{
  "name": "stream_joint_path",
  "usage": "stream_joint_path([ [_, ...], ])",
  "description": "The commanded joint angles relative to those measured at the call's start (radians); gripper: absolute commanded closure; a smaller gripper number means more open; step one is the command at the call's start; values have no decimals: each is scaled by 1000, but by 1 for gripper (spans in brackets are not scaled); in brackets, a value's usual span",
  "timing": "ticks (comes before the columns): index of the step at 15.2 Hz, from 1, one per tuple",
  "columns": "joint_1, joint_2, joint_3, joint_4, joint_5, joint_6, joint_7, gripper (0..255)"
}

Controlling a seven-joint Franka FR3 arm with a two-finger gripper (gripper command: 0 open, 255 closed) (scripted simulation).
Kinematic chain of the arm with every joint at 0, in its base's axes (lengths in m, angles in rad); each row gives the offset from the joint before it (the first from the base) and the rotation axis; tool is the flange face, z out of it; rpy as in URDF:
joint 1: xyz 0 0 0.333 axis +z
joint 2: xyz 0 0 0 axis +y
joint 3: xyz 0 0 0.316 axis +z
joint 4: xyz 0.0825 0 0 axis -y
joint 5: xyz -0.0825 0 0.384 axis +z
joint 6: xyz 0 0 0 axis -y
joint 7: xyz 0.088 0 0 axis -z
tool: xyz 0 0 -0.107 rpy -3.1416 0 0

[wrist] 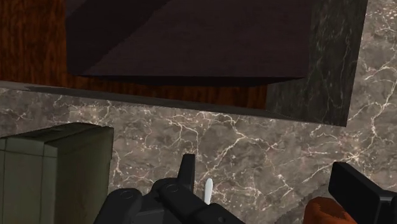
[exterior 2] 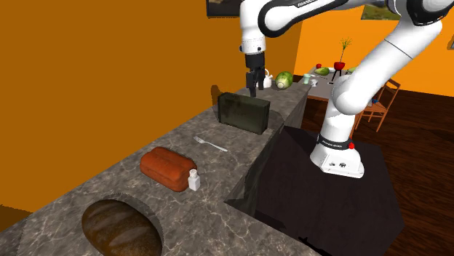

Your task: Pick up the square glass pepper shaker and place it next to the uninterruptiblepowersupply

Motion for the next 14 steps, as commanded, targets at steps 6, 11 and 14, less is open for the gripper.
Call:
stream_joint_path([
  [6,21,241,87,53,20,179,100,0],
  [11,36,435,137,133,-3,284,183,0],
  [14,49,555,159,196,-32,334,237,0],
])
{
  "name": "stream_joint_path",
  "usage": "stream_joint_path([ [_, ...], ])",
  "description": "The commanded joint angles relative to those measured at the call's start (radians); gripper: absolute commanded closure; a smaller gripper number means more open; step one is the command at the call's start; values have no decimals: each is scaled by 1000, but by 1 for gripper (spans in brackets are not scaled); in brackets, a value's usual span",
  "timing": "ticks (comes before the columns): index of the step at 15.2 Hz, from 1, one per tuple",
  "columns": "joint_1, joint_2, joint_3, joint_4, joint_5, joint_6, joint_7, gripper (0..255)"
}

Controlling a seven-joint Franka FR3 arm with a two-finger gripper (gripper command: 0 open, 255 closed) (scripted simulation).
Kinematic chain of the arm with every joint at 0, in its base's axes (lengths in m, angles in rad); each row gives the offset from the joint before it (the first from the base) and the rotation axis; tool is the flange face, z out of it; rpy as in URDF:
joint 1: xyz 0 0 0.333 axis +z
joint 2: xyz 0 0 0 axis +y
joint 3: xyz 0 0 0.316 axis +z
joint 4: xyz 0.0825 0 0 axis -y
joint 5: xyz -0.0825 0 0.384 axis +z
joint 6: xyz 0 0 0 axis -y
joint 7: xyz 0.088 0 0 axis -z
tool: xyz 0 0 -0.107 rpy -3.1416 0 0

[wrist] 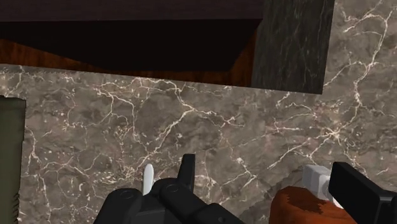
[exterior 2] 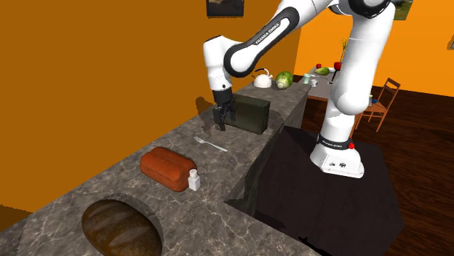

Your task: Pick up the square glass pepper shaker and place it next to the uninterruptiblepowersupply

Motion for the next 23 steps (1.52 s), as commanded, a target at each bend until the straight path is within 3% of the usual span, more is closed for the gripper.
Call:
stream_joint_path([
  [1,7,84,8,44,-23,33,31,0],
  [9,82,408,10,277,-123,99,163,0],
  [18,201,773,-28,650,-194,74,249,0],
  [23,214,820,-36,662,-202,109,256,0],
])
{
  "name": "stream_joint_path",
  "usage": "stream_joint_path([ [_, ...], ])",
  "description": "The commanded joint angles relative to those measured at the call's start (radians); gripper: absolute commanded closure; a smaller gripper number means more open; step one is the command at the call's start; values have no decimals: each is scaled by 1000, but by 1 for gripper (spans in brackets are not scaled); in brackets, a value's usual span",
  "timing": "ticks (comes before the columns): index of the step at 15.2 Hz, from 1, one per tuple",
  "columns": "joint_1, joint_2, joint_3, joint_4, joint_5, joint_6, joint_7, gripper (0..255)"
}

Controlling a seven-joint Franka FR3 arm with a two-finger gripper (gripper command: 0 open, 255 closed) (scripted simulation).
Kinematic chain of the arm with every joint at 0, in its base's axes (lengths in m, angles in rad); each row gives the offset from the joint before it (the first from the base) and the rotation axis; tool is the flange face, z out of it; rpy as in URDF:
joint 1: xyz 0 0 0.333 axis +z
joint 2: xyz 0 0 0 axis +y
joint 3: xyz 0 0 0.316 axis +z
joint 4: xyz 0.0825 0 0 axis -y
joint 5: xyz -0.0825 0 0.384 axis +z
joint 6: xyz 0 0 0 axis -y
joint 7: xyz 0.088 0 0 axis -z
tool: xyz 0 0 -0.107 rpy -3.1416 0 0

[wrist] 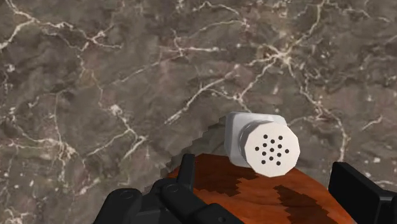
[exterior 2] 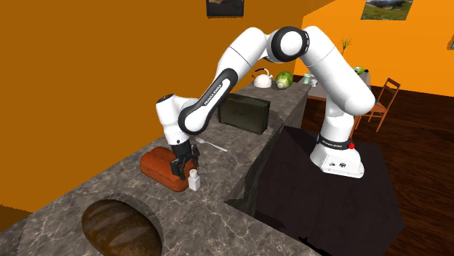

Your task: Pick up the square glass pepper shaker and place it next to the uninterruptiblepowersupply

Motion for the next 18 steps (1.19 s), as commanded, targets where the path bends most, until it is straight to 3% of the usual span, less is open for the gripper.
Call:
stream_joint_path([
  [1,5,19,-4,-1,-4,20,3,0],
  [11,9,38,-8,-6,-8,44,5,0],
  [12,9,38,-8,-6,-8,44,5,255],
  [18,10,42,-8,-1,-9,43,5,255],
])
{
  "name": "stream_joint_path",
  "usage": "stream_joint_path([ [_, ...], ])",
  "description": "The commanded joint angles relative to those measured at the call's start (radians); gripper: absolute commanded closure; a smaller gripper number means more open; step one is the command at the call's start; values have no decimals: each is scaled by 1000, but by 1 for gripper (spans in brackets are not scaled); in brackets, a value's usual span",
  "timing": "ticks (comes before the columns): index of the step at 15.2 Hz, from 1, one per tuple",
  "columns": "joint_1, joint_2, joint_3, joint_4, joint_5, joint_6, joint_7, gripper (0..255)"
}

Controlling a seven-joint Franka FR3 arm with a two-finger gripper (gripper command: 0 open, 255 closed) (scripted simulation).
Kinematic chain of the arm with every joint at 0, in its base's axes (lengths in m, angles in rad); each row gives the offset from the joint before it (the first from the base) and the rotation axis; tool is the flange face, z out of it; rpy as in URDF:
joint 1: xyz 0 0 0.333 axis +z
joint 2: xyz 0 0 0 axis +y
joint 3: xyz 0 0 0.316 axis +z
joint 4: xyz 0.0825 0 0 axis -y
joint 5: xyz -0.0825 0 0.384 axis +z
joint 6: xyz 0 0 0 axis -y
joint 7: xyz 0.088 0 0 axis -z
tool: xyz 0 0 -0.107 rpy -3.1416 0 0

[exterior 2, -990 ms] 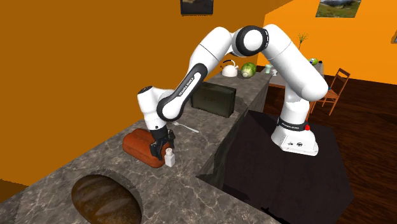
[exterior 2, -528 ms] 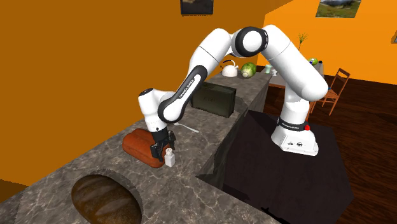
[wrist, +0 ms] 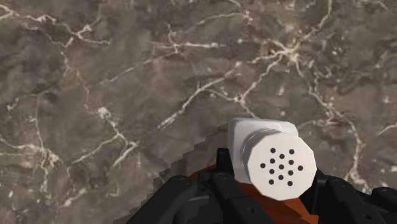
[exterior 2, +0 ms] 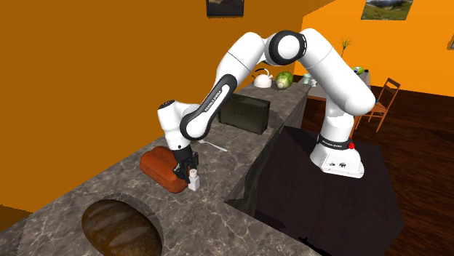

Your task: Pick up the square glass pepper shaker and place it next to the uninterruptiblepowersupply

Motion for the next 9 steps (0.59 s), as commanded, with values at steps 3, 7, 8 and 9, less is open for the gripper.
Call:
stream_joint_path([
  [3,-1,1,0,-6,0,3,0,255],
  [7,-7,-41,9,-18,8,-26,-1,255],
  [8,-9,-51,11,-21,10,-33,-1,255],
  [9,-11,-61,13,-23,12,-41,-1,255],
])
